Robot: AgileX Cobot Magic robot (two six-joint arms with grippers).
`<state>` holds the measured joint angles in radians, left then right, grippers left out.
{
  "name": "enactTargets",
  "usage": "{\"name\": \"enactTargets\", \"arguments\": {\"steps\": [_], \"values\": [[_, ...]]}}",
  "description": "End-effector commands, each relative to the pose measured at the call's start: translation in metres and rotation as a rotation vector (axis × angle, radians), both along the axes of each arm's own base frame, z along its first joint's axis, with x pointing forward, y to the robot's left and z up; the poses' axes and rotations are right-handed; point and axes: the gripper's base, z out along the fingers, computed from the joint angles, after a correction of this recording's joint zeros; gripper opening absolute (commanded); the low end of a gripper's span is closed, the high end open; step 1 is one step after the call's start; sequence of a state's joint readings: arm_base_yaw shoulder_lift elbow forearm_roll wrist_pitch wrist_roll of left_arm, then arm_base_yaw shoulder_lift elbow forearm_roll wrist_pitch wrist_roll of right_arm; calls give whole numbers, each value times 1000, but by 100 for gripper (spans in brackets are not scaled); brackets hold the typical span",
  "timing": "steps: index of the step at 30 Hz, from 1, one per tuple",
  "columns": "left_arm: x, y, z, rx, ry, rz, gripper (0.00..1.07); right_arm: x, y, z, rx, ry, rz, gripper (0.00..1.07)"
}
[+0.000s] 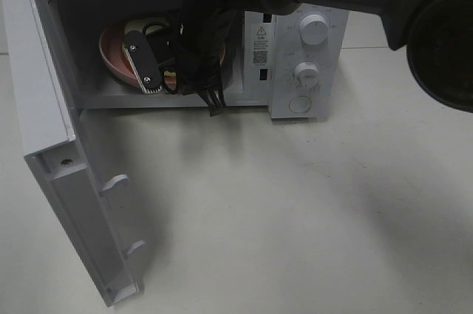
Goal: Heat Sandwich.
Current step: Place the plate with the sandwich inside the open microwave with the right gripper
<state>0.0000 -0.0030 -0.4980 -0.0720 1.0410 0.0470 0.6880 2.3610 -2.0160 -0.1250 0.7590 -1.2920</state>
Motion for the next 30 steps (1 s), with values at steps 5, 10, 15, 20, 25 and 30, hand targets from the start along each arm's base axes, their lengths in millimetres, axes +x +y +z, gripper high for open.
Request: {"name": "enactTargets", "arguments": {"steps": [5, 10, 15, 20, 25, 30], "values": [[-4, 0, -1, -1, -27, 2, 98, 16, -4, 0, 50, -38, -56, 3], [-4, 0, -1, -1, -27, 2, 98, 19, -2, -6, 54, -35, -59, 5], [-4, 0, -1, -1, -27, 2, 98, 20, -1, -6, 57, -40, -57, 9], [-4, 0, -1, -1, -27, 2, 98, 19, -1, -6, 63, -35, -70, 26], [-4, 0, -1, -1, -27, 2, 98, 19, -1, -7, 107, -10, -161, 53], [-4, 0, -1, -1, -27, 2, 98, 18, 0, -2, 149, 10, -204, 75]]}}
